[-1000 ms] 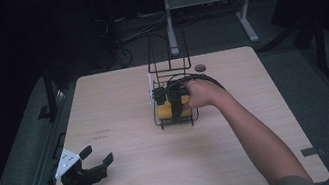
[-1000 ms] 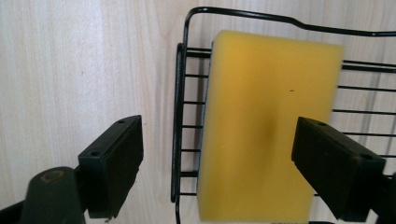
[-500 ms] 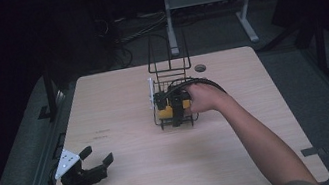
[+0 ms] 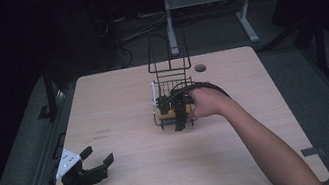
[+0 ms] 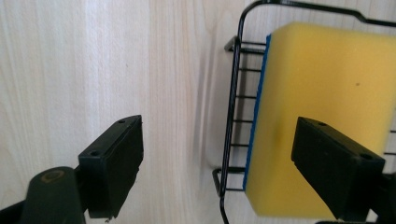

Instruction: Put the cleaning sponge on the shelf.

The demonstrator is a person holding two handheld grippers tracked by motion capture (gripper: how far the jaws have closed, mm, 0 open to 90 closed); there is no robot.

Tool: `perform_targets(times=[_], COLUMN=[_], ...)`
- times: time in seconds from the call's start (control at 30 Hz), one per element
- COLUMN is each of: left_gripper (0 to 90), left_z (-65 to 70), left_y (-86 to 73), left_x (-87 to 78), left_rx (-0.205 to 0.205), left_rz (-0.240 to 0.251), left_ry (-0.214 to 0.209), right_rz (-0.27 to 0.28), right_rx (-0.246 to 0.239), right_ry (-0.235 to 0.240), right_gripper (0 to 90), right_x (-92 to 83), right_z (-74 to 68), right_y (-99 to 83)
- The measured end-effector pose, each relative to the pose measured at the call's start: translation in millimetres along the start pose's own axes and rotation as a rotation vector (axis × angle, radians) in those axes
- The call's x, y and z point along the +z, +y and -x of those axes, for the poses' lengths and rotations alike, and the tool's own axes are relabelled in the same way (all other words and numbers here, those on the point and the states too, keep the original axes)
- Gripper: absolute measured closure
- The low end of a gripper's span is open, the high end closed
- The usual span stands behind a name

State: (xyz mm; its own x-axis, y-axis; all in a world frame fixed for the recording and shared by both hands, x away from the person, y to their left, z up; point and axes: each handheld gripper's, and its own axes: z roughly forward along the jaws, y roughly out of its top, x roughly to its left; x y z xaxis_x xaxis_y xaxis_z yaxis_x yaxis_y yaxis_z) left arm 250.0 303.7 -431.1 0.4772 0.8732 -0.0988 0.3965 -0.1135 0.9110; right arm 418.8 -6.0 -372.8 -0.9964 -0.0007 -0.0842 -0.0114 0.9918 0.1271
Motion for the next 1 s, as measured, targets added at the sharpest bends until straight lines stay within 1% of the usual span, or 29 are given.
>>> perform_targets(times=[0.03, 0.13, 0.23, 0.33, 0.43, 0.47, 0.6, 0.67, 0.77, 0.83, 0.87, 1.0], left_gripper=[13.0, 13.0, 13.0, 13.0, 13.0, 13.0, 13.0, 13.0, 13.0, 13.0, 13.0, 13.0], left_z=[0.3, 0.6, 1.6, 2.2, 2.3, 2.3, 2.1, 2.8, 3.4, 3.6, 3.6, 4.2], left_y=[0.1, 0.6, 0.7, 1.0, 0.9, 0.8, 0.9, 1.0, 0.5, 0.6, 1.0, 1.4], left_x=[0.5, 1.0, 1.8, 2.2, 2.1, 2.0, 2.6, 2.7, 3.2, 2.6, 2.7, 3.9], left_rx=[-0.002, 0.006, 0.008, 0.015, 0.014, 0.015, 0.016, 0.015, 0.021, 0.017, 0.015, 0.022], left_rz=[0.002, -0.003, -0.001, -0.005, -0.004, -0.005, -0.006, -0.004, -0.011, -0.006, -0.005, -0.008], left_ry=[0.0, -0.003, -0.005, -0.007, -0.006, -0.006, -0.006, -0.007, -0.01, -0.009, -0.01, -0.011], right_rz=[-0.002, -0.002, 0.009, 0.009, 0.004, 0.014, 0.017, 0.024, 0.012, 0.021, 0.028, 0.021], right_rx=[-0.005, 0.004, 0.015, 0.017, 0.017, 0.012, 0.012, 0.022, 0.017, 0.017, 0.028, 0.034], right_ry=[-0.003, -0.003, 0.007, 0.01, 0.009, 0.012, 0.009, 0.013, 0.006, 0.01, 0.016, 0.022], right_gripper=[16.7, 16.7, 16.6, 16.6, 16.4, 16.5, 16.5, 16.5, 16.5, 16.4, 16.4, 16.3], right_x=[-0.1, -0.9, -1.6, 0.8, 1.7, 2.3, 3.1, 3.3, 4.1, 4.5, 4.8, 7.6], right_z=[-0.4, -2.5, -6.1, -10.5, -13.2, -14.9, -17.2, -20.1, -22.5, -23.6, -25.8, -28.9], right_y=[-0.7, -2.2, -4.7, -7.5, -8.4, -9.2, -10.9, -12.9, -13.6, -14.8, -16.4, -20.6])
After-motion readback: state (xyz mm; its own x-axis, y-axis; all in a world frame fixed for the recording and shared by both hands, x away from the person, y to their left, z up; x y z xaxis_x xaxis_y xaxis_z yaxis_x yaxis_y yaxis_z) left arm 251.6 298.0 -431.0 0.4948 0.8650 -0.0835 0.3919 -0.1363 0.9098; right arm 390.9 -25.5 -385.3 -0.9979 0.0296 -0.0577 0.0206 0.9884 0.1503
